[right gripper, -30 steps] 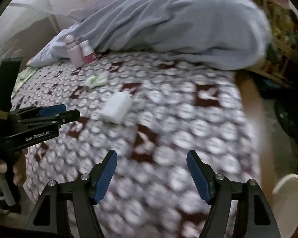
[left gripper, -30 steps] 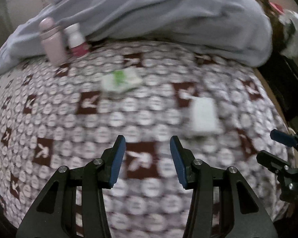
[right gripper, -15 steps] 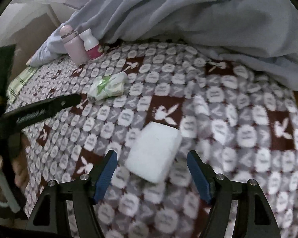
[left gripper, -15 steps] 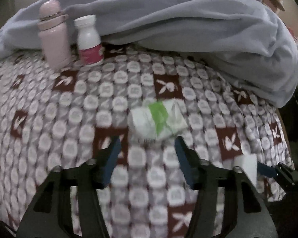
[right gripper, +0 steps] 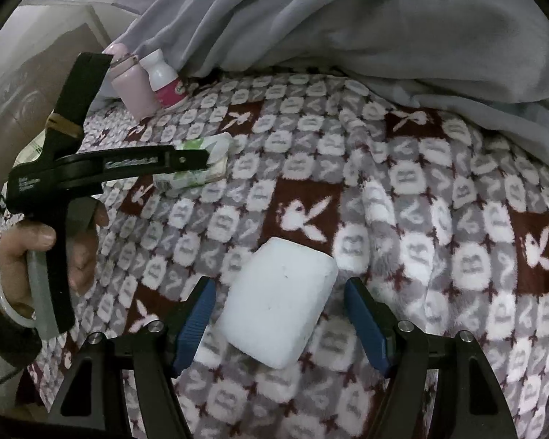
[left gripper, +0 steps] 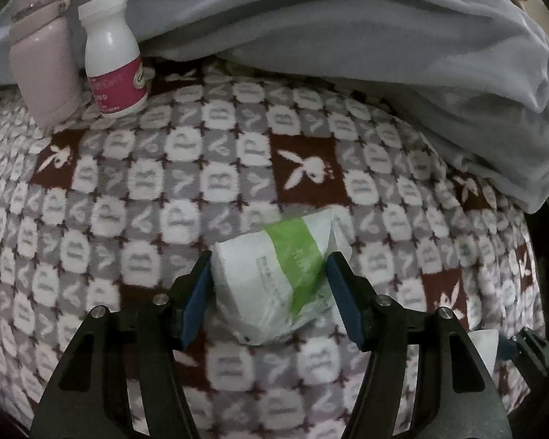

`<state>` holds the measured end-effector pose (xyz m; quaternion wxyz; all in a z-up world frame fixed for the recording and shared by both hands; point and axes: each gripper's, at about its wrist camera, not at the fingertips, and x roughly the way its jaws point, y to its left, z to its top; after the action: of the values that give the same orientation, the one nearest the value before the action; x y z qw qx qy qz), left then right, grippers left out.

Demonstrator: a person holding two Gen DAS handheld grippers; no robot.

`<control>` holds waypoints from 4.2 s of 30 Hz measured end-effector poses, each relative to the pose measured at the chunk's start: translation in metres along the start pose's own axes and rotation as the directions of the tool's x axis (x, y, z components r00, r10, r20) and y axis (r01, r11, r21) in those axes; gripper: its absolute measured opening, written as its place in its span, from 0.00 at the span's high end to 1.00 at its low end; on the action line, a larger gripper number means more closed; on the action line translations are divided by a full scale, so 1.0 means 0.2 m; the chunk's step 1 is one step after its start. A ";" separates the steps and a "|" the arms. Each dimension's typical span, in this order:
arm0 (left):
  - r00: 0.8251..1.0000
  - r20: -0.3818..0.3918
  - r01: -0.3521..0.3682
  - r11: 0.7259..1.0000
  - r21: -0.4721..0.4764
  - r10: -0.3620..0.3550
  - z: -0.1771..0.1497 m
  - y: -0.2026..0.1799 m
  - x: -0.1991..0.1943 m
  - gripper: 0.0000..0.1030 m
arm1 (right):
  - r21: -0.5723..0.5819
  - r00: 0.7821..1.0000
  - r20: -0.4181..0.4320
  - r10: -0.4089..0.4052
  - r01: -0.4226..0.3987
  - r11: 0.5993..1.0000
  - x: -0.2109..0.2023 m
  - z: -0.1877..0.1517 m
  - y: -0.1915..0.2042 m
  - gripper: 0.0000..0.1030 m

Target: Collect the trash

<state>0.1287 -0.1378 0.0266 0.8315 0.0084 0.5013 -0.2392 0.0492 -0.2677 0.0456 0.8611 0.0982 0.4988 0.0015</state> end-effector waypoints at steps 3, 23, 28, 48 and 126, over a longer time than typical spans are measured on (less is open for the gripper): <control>1.000 0.007 0.002 1.000 0.001 -0.002 -0.03 -0.02 -0.04 0.63 | -0.017 1.000 0.014 -0.014 0.014 1.000 -0.01 -0.01 0.00 0.56; 0.993 0.115 0.001 0.997 0.074 -0.010 -0.56 -0.46 -0.64 0.76 | -0.038 0.996 0.091 -0.019 0.022 0.999 -0.51 -0.33 0.01 0.62; 0.992 0.125 0.003 0.992 0.129 -0.019 -0.66 -0.66 -0.71 0.76 | -0.001 0.993 0.109 -0.047 0.047 0.999 -0.65 -0.45 -0.08 0.62; 0.992 0.075 0.066 0.926 0.372 -0.101 -0.81 -1.44 -0.82 0.76 | 0.179 0.964 0.167 -0.209 0.179 0.967 -1.14 -0.86 -0.60 0.62; 0.943 0.201 0.118 0.833 0.541 -0.264 -1.16 -2.31 -0.93 0.42 | 0.505 0.738 0.270 -0.619 0.438 0.743 -1.83 -1.42 -1.20 0.31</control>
<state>-0.3227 -0.4166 0.1709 0.8293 0.1504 0.2989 -0.4476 -0.4020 -0.4918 0.1815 0.8698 0.1245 0.2962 -0.3745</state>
